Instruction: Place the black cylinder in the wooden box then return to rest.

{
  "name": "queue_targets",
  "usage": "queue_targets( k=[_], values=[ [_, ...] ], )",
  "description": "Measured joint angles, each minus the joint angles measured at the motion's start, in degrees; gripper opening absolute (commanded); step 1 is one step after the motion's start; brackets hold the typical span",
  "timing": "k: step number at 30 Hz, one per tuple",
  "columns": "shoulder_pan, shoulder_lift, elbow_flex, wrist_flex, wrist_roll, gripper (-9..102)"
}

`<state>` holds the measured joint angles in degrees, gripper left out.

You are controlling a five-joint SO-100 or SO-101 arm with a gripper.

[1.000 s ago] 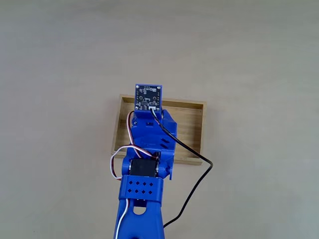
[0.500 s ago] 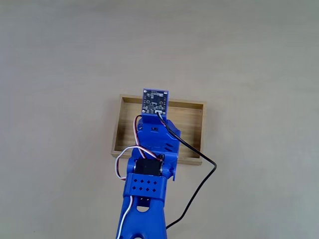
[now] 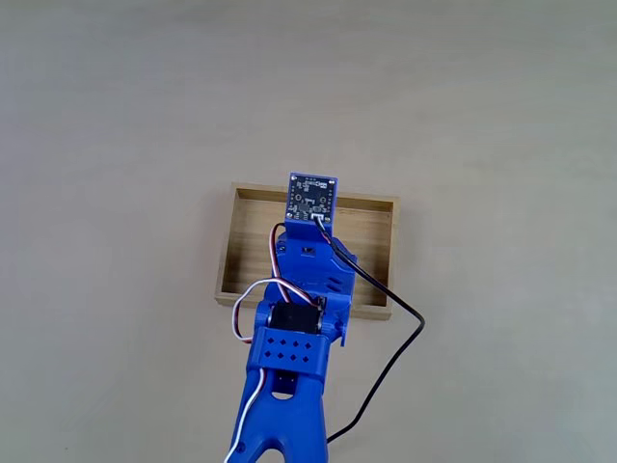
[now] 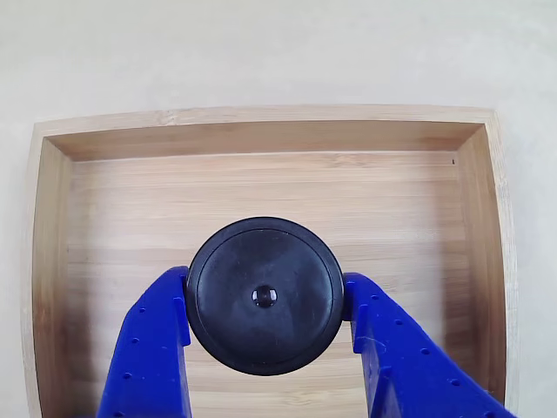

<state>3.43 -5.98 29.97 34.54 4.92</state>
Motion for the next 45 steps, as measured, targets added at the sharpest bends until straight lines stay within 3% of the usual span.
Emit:
queue_targets(
  k=[28,36,45],
  values=[
    [0.0,3.08,0.0,-1.14,0.0,18],
    [0.0,3.08,0.0,-2.81,0.0,27],
    [0.0,3.08,0.0,-2.81,0.0,29]
  ],
)
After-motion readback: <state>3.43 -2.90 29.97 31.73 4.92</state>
